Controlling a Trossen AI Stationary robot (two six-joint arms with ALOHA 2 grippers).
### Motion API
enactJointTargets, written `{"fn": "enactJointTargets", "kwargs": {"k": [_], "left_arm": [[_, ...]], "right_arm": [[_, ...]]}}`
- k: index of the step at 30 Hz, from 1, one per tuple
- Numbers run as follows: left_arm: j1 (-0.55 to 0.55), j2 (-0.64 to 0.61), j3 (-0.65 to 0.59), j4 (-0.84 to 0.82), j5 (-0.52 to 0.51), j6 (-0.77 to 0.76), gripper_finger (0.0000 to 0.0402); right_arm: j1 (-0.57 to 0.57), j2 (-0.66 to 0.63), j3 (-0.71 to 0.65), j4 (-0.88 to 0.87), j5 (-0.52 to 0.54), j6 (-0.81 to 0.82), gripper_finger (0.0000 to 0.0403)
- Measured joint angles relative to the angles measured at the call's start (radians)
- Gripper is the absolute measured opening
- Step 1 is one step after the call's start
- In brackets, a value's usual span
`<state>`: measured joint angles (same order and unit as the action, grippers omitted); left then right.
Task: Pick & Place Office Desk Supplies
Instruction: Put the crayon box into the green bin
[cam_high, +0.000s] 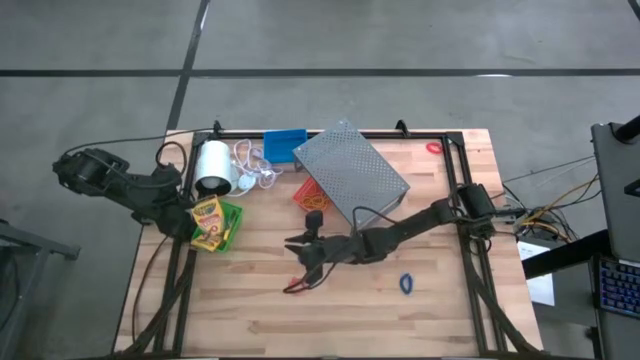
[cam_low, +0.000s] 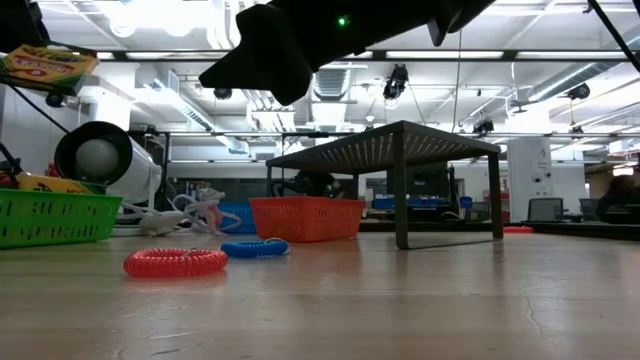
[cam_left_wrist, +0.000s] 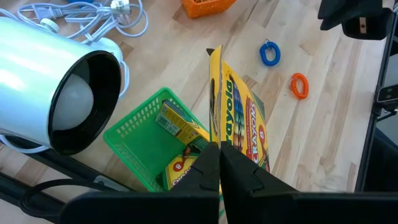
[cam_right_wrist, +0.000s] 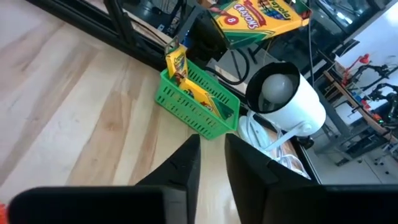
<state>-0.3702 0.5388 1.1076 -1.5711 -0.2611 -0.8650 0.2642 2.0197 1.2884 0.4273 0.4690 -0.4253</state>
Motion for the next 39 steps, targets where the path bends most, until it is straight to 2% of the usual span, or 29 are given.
{"fn": "enactJointTargets", "kwargs": {"k": [5,9,14,19,21,25,29,36,39], "left_arm": [[0.0,0.0,0.0,0.0,0.0,0.0,0.0001],[0.0,0.0,0.0,0.0,0.001,0.0,0.0001],[0.0,0.0,0.0,0.0,0.003,0.0,0.0001],[0.0,0.0,0.0,0.001,0.003,0.0,0.0001],[0.0,0.0,0.0,0.0,0.003,0.0,0.0001],[0.0,0.0,0.0,0.0,0.003,0.0,0.0001],[0.0,0.0,0.0,0.0,0.011,0.0,0.0001],[0.0,0.0,-0.001,0.0,0.017,0.001,0.0001],[0.0,0.0,-0.001,0.0,0.019,0.0,0.0001]], "right_arm": [[-0.001,0.0,0.0,0.003,0.0,0.042,0.0105],[-0.012,0.0,0.0,0.002,-0.003,0.035,0.0113],[-0.031,-0.001,0.0,0.002,-0.011,-0.161,0.0101],[-0.062,0.048,0.007,0.034,-0.122,-0.35,0.0089],[-0.075,0.089,0.033,0.032,-0.126,-0.38,0.0086],[-0.095,0.195,0.14,0.033,-0.126,-0.461,0.0089],[-0.11,0.319,0.303,0.034,-0.096,-0.556,0.0095],[-0.136,0.507,0.603,0.019,-0.016,-0.552,0.0094],[-0.134,0.563,0.722,-0.094,-0.001,-0.538,0.0088]]}}
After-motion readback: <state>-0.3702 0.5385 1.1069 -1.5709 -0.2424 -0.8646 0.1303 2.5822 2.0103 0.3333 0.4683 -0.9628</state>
